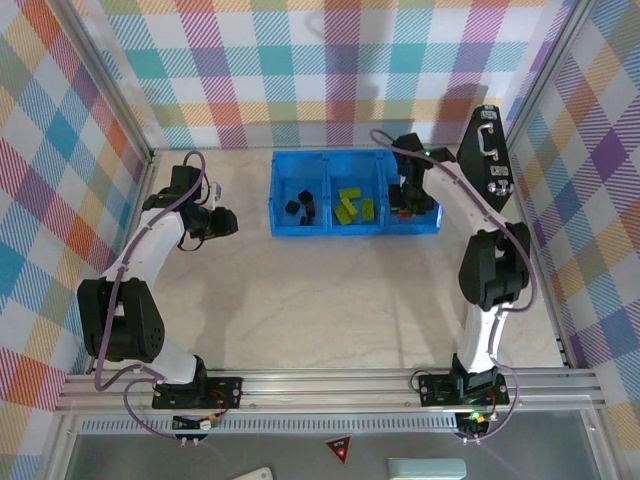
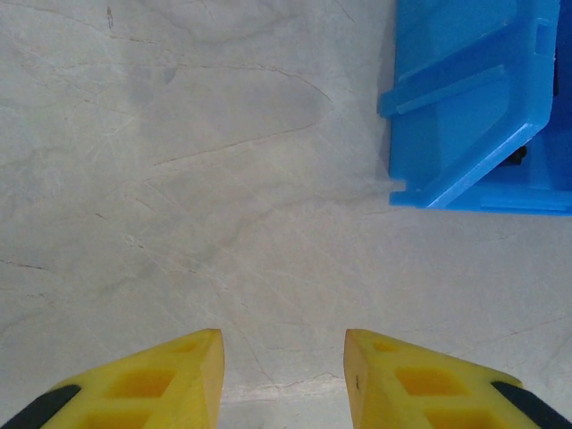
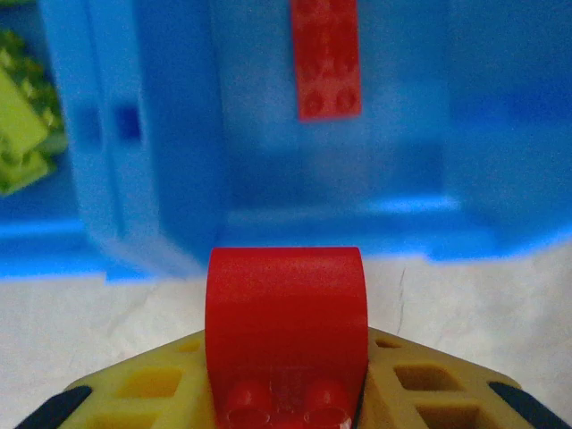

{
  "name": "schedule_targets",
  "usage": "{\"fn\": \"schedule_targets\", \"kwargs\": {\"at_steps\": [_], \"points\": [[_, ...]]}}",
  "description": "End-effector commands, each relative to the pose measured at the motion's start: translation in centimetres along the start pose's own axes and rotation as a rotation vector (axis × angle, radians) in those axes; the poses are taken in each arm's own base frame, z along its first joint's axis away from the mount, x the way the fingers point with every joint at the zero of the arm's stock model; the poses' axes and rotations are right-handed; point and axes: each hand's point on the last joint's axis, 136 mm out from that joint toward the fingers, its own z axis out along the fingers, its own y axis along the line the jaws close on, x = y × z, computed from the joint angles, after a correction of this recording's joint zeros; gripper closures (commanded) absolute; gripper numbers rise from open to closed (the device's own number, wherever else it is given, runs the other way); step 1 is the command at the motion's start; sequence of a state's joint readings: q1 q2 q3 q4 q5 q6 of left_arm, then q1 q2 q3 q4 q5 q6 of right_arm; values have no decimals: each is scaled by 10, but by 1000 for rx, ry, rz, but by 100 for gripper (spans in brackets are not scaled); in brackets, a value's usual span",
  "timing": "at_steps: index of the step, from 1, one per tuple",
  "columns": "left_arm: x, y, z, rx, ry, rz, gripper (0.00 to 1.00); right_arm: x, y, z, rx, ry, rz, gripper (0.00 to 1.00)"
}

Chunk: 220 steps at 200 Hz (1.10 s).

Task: Sort the legos into containers by color
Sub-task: Place the lego in the container.

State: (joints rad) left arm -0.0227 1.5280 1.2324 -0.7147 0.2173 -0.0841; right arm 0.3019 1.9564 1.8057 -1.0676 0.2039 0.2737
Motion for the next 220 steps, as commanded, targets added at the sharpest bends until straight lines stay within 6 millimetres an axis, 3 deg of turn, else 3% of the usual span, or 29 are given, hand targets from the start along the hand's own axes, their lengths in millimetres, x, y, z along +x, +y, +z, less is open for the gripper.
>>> {"fn": "schedule_targets", "kwargs": {"at_steps": [1,45,93,152,190,220], "points": [[1,-2,-1,20,-10,8,60,-20,-13,5,51,7,-43,64],[10,-16,9,33,29,43,60,-57,-22,23,67,1,-45,64],[14,-29,12,48,43,78,60,-79,-37,43,104,0,-47,64],[19,-43,8,67,51,113,60,-85,-52,72,175,12,-66,64],[21,-52,6,87,52,128,60,-89,-63,77,220,2,-60,63],[22,-55,4,91,49,135,60,-91,-64,69,227,-16,-52,52]]}}
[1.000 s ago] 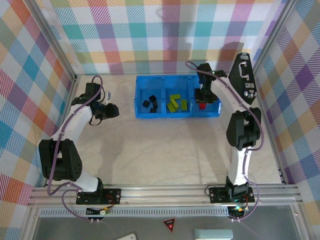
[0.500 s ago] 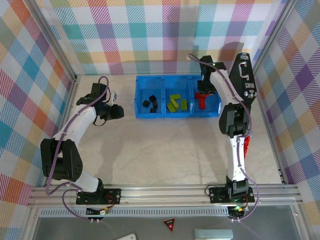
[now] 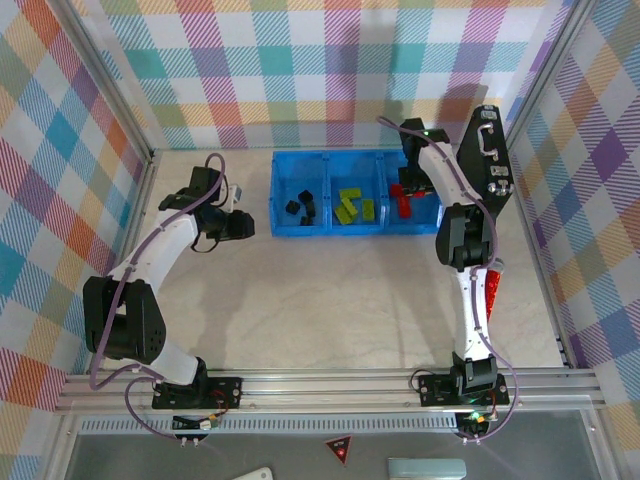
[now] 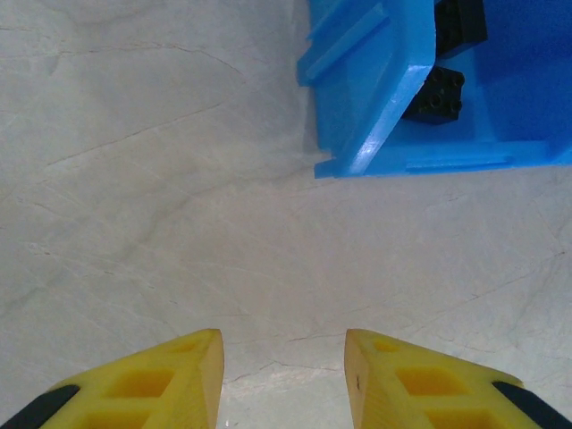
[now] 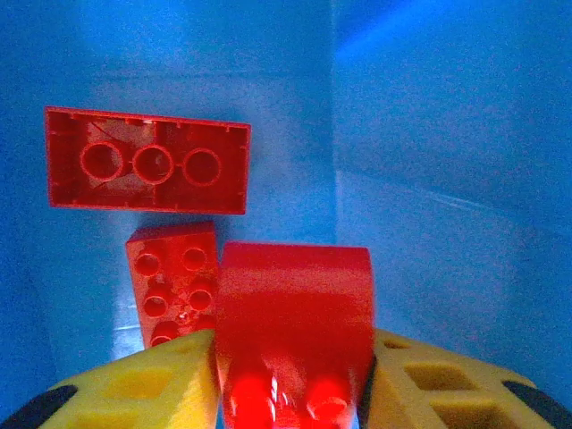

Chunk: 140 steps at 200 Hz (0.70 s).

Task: Sort the legos into containers by color
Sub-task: Place the lego in the container, then reset both arms

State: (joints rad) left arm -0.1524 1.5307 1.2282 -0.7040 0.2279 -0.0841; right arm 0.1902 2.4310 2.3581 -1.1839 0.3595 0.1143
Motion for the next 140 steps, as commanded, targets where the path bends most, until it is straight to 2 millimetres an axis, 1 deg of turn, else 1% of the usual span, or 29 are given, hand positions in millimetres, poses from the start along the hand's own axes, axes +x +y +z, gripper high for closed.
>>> {"fn": "schedule_targets", "kwargs": {"at_steps": [1,16,32,66,82,100,111,113,127,140], "points": [[5,-9,-3,27,14,22,60,-7,-12,-7,36,-30,11,52],[5,-9,-4,25,12,26,60,-8,-14,-15,30,-42,23,47],[5,-10,-4,19,8,32,60,-9,-15,-28,17,-61,33,45],[10,-14,-4,-6,15,55,60,-10,-15,-63,-35,-110,68,43],[13,-17,-4,-26,21,76,60,-5,-15,-79,-53,-126,74,43],[18,-22,-4,-42,31,94,58,4,-13,-95,-84,-141,76,43],[21,-27,-6,-48,35,106,57,13,-11,-100,-107,-143,78,42],[22,-28,-6,-50,37,107,57,13,-11,-104,-113,-151,79,42],[23,-34,-9,-61,37,117,56,26,-10,-113,-141,-161,77,41],[24,-38,-10,-54,37,108,55,40,-10,-117,-166,-172,77,38]]}}
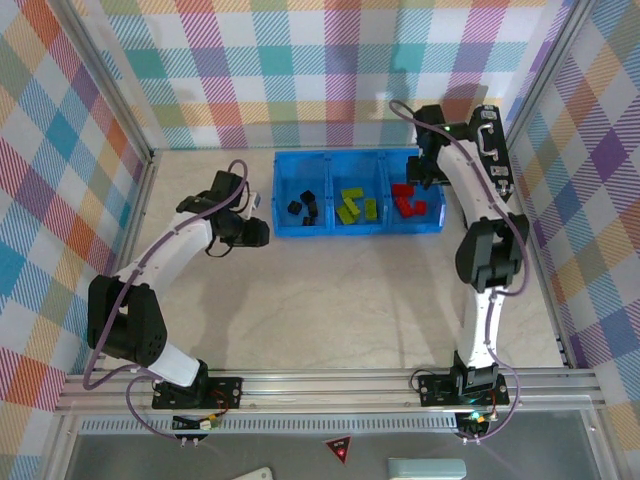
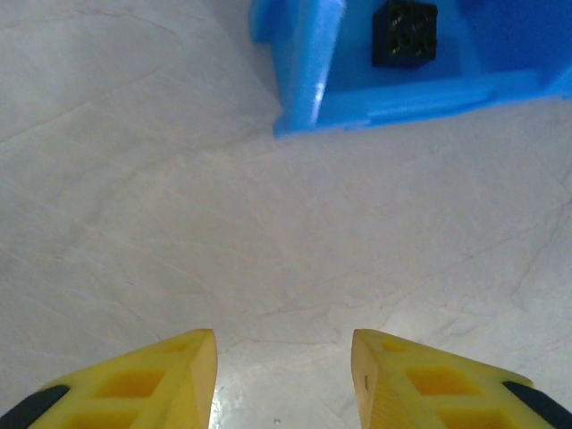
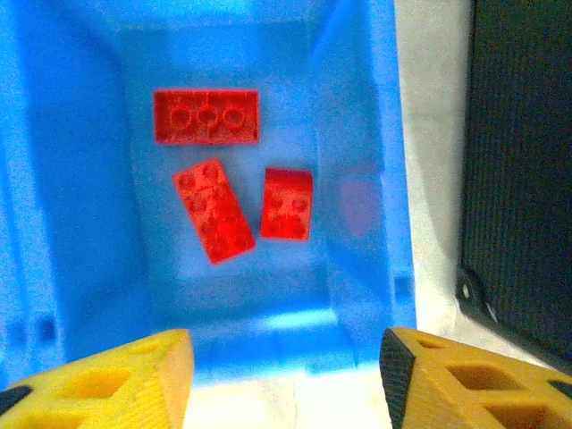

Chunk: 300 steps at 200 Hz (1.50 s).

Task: Sort the legos into containers by color
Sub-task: Reset both arms

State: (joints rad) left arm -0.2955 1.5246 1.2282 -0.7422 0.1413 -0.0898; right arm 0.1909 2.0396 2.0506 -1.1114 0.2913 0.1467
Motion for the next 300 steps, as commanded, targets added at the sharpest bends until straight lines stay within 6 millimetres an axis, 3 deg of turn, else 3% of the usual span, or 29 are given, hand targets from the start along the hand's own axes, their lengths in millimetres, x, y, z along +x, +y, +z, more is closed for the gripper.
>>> {"fn": "schedule_targets", "kwargs": {"at_steps": [1,40,79,91,108,121,129,173,199,212,245,278,300], "points": [[2,-6,-16,-19,-11,-7,55,15,9,-19,-76,-36,14,38],[7,0,-9,-36,-39,-59,50,58,2,-33,-110,-81,39,29],[10,23,12,-133,-101,-49,43,101,-15,-21,-70,-138,75,6],[8,29,18,-152,-137,-45,36,115,-22,-10,-56,-150,89,0],[3,40,24,-202,-192,-42,25,127,-33,2,-32,-177,114,1],[0,49,26,-248,-224,-40,2,134,-41,11,-5,-189,134,1],[-1,55,28,-273,-241,-40,0,137,-46,17,22,-202,148,1],[-22,91,24,-439,-373,-16,0,141,-65,48,124,-302,190,1],[-25,114,29,-468,-439,-38,0,135,-75,59,154,-413,216,1],[-27,118,36,-446,-464,-38,0,133,-76,65,140,-469,212,1],[-35,113,53,-380,-551,52,0,112,-73,54,72,-636,215,1],[-42,123,58,-360,-594,49,0,101,-72,57,25,-742,221,1],[-39,126,54,-273,-632,12,0,102,-60,55,-34,-754,171,1]]}}
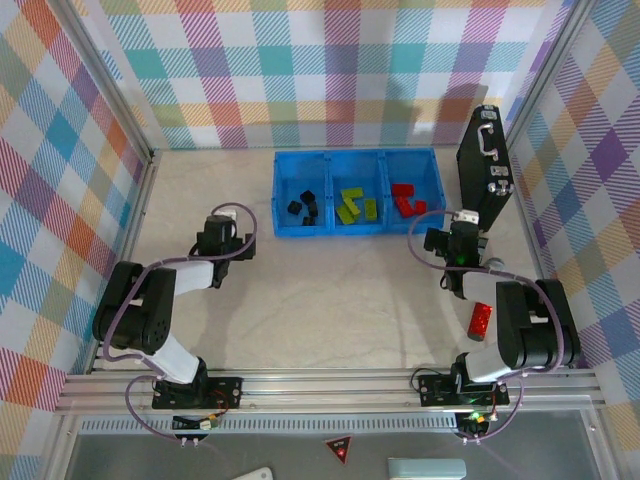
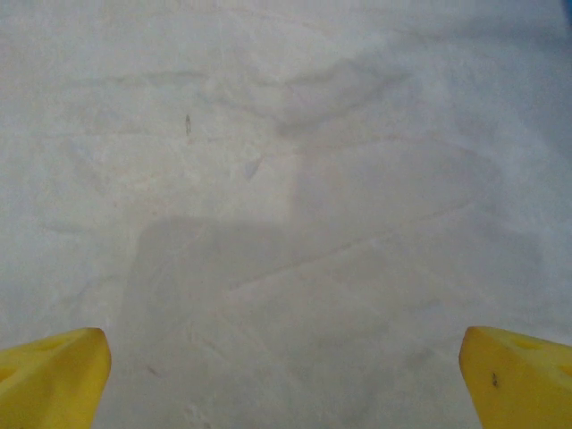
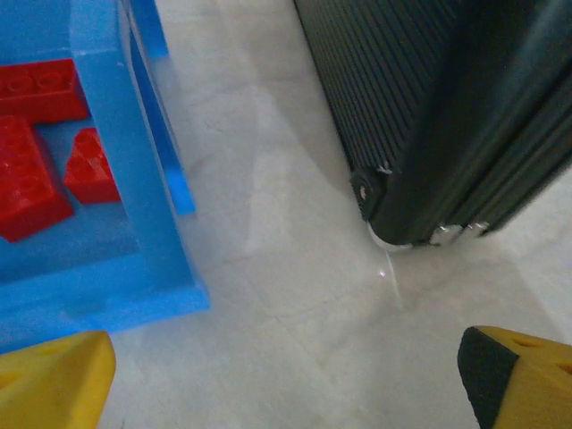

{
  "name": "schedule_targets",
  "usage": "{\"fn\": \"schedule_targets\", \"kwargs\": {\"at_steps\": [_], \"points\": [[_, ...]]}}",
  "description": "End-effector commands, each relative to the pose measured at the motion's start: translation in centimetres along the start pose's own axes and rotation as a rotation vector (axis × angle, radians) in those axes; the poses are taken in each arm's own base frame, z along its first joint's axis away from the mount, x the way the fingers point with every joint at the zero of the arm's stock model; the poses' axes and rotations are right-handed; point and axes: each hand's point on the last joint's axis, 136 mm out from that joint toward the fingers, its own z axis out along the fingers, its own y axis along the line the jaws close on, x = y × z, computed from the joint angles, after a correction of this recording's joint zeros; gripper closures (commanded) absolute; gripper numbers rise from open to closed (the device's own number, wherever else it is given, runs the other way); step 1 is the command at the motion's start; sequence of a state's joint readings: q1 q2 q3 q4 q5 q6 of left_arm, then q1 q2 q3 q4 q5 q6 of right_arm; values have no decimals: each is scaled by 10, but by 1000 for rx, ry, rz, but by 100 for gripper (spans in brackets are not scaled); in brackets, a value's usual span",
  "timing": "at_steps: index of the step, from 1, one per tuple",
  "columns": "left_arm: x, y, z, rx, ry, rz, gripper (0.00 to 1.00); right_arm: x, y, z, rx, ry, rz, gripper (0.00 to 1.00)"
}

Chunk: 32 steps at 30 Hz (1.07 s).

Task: Sort the legos into containers by color
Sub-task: Reset both arms

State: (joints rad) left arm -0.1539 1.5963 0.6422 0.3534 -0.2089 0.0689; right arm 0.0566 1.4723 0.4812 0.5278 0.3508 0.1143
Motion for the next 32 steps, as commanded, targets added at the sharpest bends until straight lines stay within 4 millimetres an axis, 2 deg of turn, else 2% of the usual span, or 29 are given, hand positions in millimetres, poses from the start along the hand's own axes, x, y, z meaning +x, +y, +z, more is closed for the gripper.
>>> {"fn": "schedule_targets", "kwargs": {"at_steps": [1,4,6,9,32], "points": [[-26,4,-5,85,-139,-63,0,-25,16,-4,-107,-130,-8,1],[-22,5,-14,127,-196,-85,0,-21,29,-8,-191,-154,-47,1],[-20,6,-17,140,-225,-95,0,-11,37,-6,-236,-171,-70,1],[-13,11,-15,128,-254,-121,0,-14,37,-6,-236,-169,-70,1],[-14,12,-16,101,-268,-110,0,-13,39,-5,-258,-152,-67,1]]}}
